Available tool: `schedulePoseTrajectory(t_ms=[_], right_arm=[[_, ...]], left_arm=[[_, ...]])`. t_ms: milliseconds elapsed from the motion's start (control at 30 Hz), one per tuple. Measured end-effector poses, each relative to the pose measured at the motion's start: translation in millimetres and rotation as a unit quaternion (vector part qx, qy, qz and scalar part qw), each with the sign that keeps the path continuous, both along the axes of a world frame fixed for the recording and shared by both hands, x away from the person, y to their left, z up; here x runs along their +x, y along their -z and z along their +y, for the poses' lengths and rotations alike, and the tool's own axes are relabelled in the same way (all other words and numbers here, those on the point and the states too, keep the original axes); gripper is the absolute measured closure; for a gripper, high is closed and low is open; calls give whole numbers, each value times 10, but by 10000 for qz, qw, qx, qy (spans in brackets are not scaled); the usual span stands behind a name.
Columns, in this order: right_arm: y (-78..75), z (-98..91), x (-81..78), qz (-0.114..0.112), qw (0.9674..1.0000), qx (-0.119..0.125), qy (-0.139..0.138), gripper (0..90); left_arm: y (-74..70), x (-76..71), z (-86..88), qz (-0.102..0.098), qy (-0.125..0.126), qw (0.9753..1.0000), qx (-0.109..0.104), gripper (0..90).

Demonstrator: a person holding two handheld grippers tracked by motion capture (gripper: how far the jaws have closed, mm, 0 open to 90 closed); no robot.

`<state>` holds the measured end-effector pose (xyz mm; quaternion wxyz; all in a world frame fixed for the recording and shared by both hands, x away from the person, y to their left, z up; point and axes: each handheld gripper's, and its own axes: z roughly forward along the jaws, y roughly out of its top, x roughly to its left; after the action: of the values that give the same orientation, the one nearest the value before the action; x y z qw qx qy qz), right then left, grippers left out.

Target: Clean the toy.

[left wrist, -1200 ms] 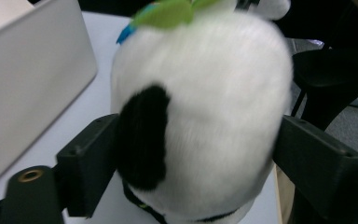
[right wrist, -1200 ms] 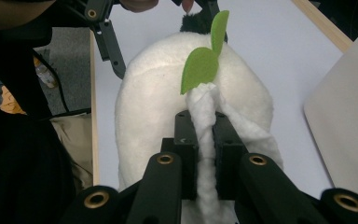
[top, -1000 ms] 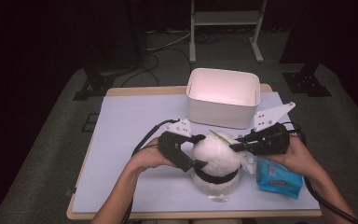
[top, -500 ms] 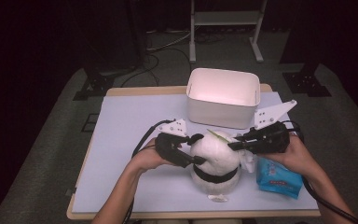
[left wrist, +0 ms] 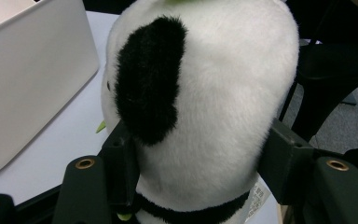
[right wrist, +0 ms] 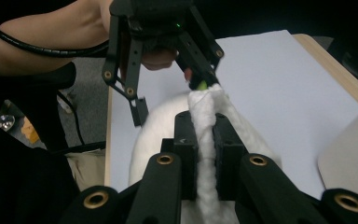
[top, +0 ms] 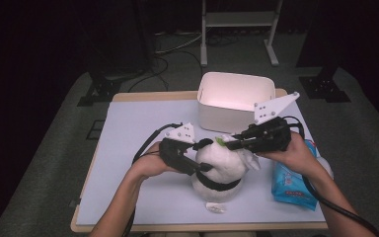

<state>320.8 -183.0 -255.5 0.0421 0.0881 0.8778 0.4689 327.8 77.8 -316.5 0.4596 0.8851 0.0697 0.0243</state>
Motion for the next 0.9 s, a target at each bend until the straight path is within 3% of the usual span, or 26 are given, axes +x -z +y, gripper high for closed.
schedulePoseTrajectory(t_ms=[233,333,533,733,900], right_arm=[[-32,141,6,42,9998,-31,-170,820],[-9,113,23,121,9998,-32,-166,812],[0,71,-23,4,9997,-208,-131,751],[-3,33,-49,44,9994,-282,-182,678],[6,-25,-55,27,9994,-315,-129,693]], left_arm=[[5,-4,-27,22,26,10000,16,368],[16,-8,-33,67,2,10000,-30,365],[21,-5,-47,42,30,10000,-26,358],[24,-8,-40,56,26,10000,-32,355],[36,-5,-14,91,18,9999,-56,354]])
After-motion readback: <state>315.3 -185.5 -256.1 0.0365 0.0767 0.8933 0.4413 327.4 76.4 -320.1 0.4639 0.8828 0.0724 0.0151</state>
